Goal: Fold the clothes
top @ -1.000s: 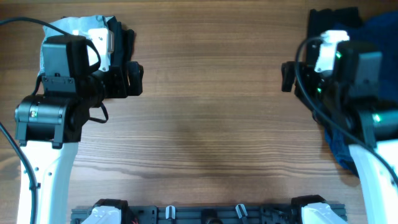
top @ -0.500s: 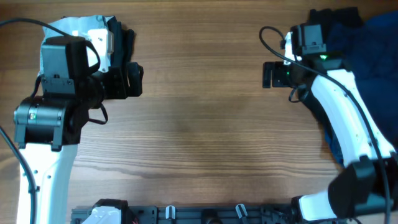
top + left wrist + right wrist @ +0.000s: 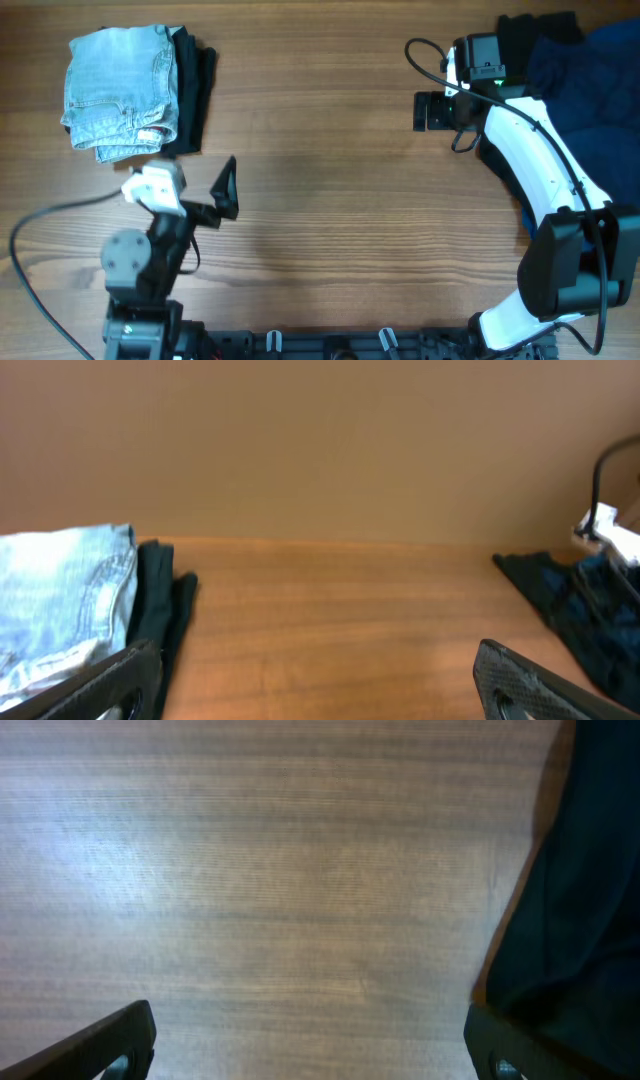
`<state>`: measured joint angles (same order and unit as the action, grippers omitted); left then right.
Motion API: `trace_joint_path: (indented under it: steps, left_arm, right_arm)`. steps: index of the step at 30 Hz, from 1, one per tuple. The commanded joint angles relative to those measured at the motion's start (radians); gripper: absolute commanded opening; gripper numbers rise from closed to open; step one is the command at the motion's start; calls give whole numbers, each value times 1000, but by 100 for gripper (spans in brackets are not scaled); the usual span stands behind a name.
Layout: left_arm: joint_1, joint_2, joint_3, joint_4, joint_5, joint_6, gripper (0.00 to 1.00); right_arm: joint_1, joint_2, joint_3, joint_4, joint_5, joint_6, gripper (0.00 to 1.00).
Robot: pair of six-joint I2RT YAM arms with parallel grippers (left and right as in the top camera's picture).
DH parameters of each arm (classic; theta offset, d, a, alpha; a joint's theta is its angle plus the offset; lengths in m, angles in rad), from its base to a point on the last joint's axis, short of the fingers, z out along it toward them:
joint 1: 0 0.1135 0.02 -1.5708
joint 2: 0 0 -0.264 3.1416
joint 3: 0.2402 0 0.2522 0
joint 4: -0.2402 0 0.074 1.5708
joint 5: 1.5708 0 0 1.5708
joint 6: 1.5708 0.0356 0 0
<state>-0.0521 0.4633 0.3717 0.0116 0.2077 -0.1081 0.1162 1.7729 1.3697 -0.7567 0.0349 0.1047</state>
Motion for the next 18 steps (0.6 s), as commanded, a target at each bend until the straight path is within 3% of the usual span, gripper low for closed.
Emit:
trace_joint_path:
  steps: [1,6,18]
  left_arm:
    - [7,-134,-130,23,-26,-12,100]
    - [7,-295,-262,23,-64,-13,100]
    - [24,-418,-366,15,-127,-12,100]
  right_arm:
    - [2,17,10,21,14,0,100]
    - [2,17,10,23,14,0,100]
    - [2,17,10,23,14,0,100]
